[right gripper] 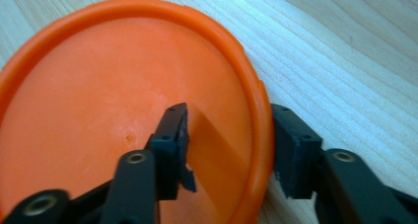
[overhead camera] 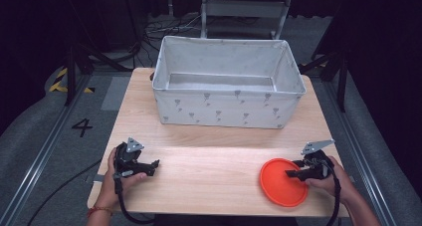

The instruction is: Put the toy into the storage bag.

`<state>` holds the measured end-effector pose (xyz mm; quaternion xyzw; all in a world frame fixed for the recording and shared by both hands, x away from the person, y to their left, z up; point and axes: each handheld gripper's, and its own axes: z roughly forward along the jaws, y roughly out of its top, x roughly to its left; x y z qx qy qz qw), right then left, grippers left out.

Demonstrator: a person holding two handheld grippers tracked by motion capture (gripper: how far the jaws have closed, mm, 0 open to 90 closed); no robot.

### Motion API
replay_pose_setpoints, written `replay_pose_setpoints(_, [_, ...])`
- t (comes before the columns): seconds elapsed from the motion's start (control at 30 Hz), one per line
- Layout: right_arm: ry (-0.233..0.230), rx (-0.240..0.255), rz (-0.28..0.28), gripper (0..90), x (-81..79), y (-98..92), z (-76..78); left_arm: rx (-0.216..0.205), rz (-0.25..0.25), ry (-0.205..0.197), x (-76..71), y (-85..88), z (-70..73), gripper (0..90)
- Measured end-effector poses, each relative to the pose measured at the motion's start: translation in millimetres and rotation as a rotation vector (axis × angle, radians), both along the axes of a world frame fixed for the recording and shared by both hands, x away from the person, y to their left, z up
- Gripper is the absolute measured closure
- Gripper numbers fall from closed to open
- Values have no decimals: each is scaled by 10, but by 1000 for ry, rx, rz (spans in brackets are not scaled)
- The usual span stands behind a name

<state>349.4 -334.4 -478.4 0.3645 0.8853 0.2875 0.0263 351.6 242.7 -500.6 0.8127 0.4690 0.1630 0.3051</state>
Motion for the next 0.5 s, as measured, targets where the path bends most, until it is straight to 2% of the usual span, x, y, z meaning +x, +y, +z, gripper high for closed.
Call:
replay_pose_setpoints(0.07, [-1,16,0,640,3,-35,21,-1,1,0,0,-1,0,6])
replay_pose_setpoints(0.1, [-7,53,-5,701,3,-75,67,0,0,0,0,0,0,5])
replay_pose_setpoints(0.17, [-12,91,5,748,-10,-128,133,0,0,0,0,0,0,5])
replay_pose_setpoints(0.2, [-13,110,4,760,-18,-147,153,-1,0,0,0,-1,0,5])
replay_pose_setpoints(0.27, [-18,116,19,776,-35,-169,189,0,0,0,0,-1,0,5])
replay_pose_setpoints(0.43, [-62,178,59,825,-102,-159,378,0,2,-1,-2,-1,0,6])
replay_pose_setpoints(0.5, [-95,159,78,827,-154,-107,470,0,4,-1,-4,-2,1,6])
